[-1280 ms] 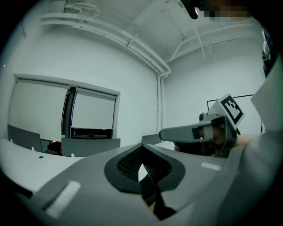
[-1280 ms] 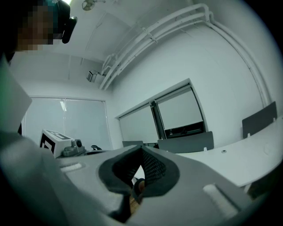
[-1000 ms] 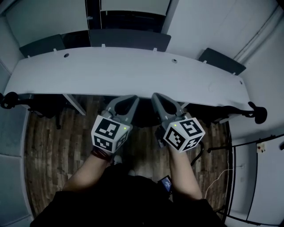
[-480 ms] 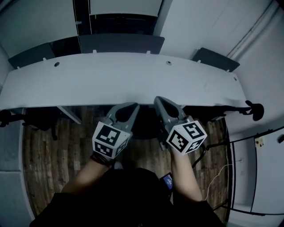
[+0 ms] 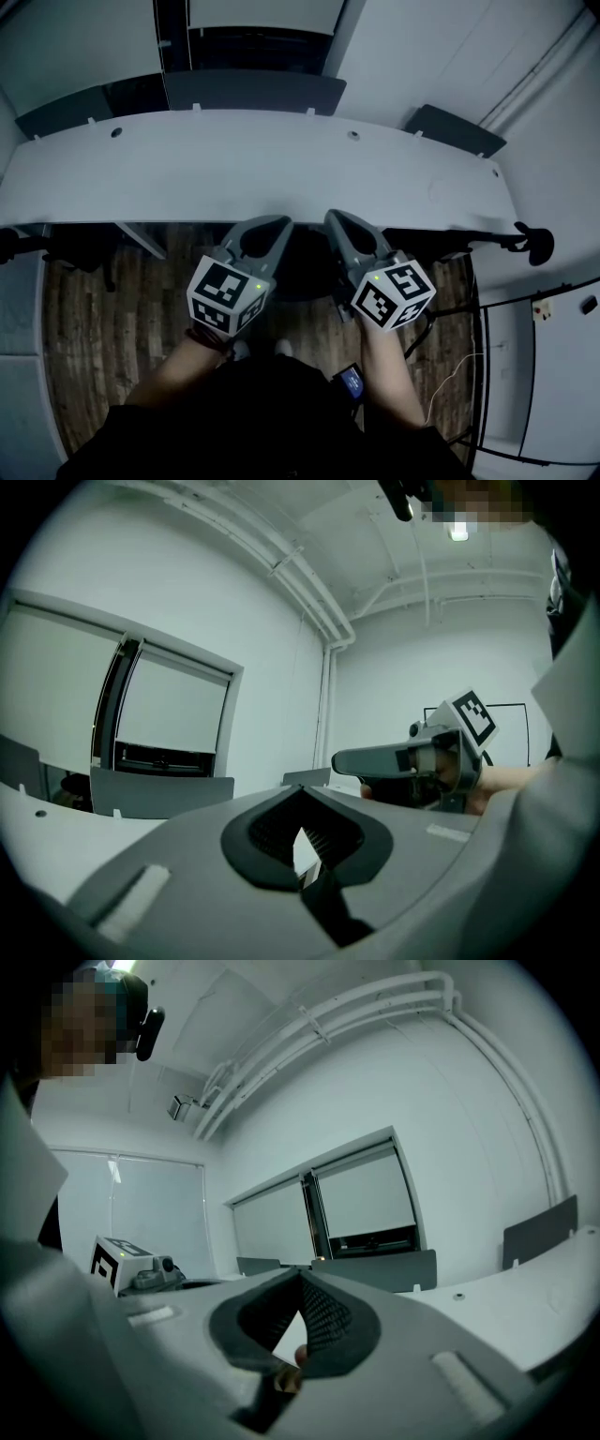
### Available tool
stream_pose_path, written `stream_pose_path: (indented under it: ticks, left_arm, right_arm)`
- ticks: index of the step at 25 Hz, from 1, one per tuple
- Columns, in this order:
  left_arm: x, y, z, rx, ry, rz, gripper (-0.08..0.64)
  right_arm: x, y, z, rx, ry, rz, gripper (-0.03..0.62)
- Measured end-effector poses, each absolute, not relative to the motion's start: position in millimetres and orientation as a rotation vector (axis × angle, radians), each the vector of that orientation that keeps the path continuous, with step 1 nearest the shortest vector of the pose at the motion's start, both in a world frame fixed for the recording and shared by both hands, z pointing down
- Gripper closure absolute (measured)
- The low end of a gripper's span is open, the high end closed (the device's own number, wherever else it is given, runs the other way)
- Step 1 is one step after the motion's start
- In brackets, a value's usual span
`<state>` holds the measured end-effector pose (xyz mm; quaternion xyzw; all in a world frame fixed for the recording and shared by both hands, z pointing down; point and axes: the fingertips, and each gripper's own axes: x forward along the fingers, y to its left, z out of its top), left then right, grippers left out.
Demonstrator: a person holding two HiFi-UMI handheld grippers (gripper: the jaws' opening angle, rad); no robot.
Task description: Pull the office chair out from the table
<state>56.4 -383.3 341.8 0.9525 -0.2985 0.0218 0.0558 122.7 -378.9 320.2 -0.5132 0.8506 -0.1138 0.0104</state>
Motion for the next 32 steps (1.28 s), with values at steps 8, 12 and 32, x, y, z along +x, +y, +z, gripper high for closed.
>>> stream_pose_path:
  ticks: [8, 12, 32]
  left_arm:
    - [79, -377, 358, 2.938, -0.850, 0.189, 0.555]
    - [86, -369, 363, 2.994, -0.810, 0.261, 0.555]
    - [92, -332, 424, 3.198, -0.575, 1.071, 0.543]
  right_arm:
    - [153, -376, 328, -1.540, 2.752, -0.355, 0.592]
    - [161, -371, 339, -1.484, 2.851, -0.355, 0.591]
    - [144, -332, 421, -1.129, 3.548, 0.202, 0.591]
